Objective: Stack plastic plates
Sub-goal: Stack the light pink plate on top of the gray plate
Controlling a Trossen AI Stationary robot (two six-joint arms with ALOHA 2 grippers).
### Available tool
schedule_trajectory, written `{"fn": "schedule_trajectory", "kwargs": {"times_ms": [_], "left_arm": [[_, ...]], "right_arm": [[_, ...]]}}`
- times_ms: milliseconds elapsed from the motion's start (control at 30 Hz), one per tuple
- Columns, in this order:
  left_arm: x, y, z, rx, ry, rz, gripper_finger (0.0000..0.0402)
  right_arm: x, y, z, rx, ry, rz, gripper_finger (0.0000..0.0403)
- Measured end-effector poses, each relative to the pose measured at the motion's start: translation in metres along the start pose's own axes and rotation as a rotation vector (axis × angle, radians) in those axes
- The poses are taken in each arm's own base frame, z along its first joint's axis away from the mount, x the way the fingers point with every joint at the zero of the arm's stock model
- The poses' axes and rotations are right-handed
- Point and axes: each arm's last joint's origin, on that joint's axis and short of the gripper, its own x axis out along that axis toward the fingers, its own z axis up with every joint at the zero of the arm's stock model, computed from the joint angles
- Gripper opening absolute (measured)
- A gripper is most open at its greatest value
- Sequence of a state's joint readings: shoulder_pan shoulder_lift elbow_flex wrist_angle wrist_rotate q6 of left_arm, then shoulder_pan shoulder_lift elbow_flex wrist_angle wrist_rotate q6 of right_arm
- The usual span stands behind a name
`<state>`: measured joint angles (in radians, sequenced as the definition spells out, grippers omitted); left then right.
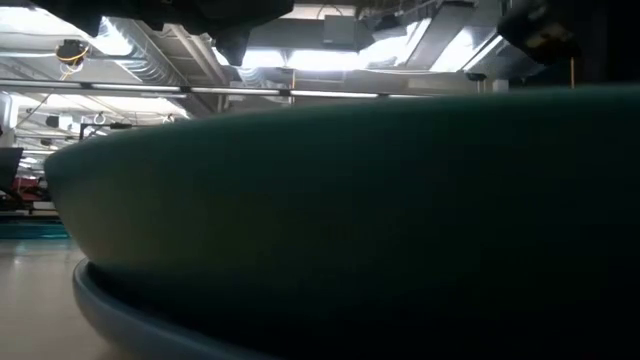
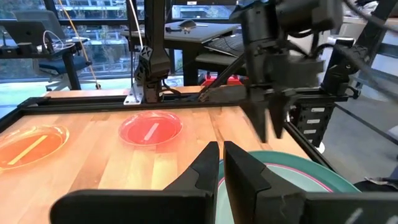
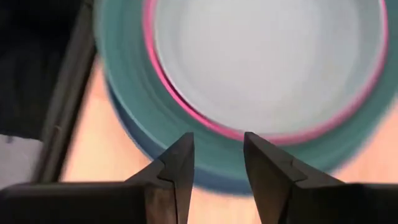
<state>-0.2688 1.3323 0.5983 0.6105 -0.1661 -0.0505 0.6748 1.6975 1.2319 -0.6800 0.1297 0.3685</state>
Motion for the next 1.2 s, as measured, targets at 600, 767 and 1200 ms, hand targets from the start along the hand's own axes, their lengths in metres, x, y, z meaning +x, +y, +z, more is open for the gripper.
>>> {"fn": "schedule_trajectory", "kwargs": {"times_ms": [600, 767, 1200], "left_arm": [[0.000, 0.000, 0.000, 0.000, -0.001, 0.000, 0.0018], [0.000, 0.000, 0.000, 0.000, -0.001, 0.000, 0.0018], [0.000, 0.000, 0.000, 0.000, -0.003, 0.008, 0.0018]], "right_arm": [[-0.004, -0.037, -0.087, 0.303, 0.158, -0.260, 0.0131], [0.005, -0.046, -0.114, 0.387, 0.213, -0.314, 0.0131], [0.023, -0.075, -0.147, 0.544, 0.305, -0.420, 0.0131]]}}
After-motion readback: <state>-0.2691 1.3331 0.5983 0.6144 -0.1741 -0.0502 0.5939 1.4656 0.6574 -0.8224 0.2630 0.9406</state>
